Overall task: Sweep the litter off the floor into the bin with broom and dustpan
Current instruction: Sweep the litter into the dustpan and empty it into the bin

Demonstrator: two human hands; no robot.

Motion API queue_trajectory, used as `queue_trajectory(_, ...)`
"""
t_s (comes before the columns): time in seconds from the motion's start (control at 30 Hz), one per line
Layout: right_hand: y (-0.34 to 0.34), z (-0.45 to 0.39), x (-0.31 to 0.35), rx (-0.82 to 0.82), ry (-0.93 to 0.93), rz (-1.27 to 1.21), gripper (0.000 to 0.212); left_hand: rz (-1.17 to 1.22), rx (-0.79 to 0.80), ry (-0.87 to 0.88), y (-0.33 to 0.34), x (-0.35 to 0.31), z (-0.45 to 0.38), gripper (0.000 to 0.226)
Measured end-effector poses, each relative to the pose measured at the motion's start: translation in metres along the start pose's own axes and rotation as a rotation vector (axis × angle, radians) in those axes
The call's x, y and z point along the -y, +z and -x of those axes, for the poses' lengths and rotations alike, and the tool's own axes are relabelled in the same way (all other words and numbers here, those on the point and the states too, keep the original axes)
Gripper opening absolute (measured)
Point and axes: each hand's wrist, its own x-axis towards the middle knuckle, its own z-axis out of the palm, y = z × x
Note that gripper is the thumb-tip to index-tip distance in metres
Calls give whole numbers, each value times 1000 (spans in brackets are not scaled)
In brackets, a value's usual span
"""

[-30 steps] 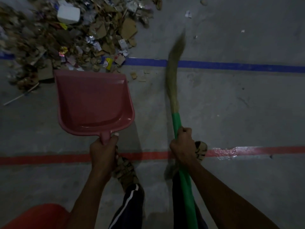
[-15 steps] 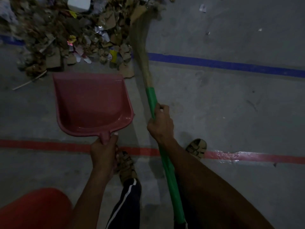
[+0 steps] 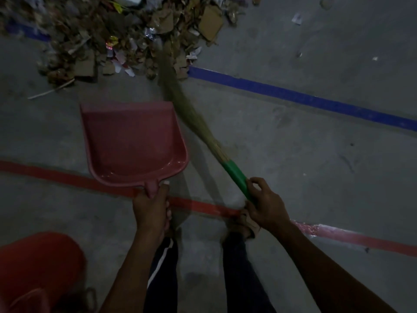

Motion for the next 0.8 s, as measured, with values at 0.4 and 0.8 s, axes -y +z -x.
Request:
queue_trajectory(0.4,-85,-135,-22,-85,-4,291,48,30,-41,10,62,4,21,28)
queue_trajectory(0.8,-188,-107,-88,-402,86,196,64,62,63,86,174,-85,55,29)
